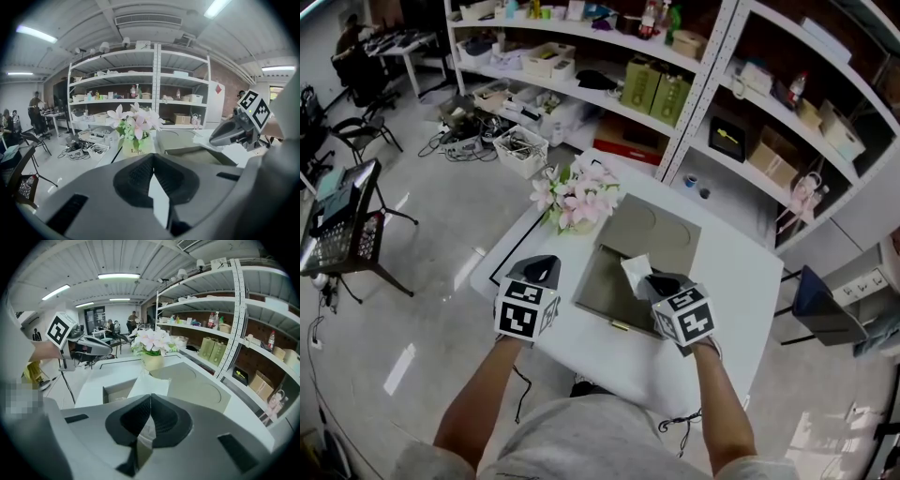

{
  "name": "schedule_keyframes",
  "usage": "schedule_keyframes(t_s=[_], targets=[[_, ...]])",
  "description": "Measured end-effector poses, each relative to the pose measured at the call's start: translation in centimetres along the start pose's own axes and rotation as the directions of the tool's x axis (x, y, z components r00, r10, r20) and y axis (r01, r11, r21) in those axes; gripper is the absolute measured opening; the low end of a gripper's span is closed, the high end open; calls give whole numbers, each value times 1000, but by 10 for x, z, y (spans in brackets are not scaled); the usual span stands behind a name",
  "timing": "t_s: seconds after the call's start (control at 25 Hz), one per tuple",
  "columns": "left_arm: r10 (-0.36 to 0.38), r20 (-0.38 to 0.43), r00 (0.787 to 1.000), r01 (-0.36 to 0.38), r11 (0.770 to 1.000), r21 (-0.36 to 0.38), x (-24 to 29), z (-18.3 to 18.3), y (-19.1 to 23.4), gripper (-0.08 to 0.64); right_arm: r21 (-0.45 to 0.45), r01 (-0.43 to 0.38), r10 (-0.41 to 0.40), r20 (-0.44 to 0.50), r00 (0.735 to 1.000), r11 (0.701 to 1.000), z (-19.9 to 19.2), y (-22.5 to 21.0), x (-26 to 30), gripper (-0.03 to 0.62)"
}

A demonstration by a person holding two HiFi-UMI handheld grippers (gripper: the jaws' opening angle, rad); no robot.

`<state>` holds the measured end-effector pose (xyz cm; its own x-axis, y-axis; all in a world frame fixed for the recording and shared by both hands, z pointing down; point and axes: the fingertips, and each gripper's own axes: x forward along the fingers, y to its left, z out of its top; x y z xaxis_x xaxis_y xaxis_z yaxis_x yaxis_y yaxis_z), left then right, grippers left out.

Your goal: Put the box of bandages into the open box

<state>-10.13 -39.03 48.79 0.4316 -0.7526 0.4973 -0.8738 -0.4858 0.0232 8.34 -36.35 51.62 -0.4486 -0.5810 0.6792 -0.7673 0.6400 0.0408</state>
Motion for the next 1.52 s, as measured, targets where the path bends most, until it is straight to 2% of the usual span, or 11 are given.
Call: schedule_keyframes(t_s=[0.32,0.92,1.28,1.52], targets=[[18,-14,1000,-18,1000,-13,8,-4,9,5,-15,-43,42,-65,997,999,-22,5,29,3],[40,-35,999,-40,999,-25,20,-10,15,5,-69,-68,56,-157,986,995,-57,5,66,5],[40,-49,998,-41,999,-13,19,-14,14,5,-104,-65,46,-181,983,992,-57,8,71,9],[44,-47,998,-45,999,-13,15,-13,14,5,-78,-68,53,-170,984,995,-55,8,68,17]])
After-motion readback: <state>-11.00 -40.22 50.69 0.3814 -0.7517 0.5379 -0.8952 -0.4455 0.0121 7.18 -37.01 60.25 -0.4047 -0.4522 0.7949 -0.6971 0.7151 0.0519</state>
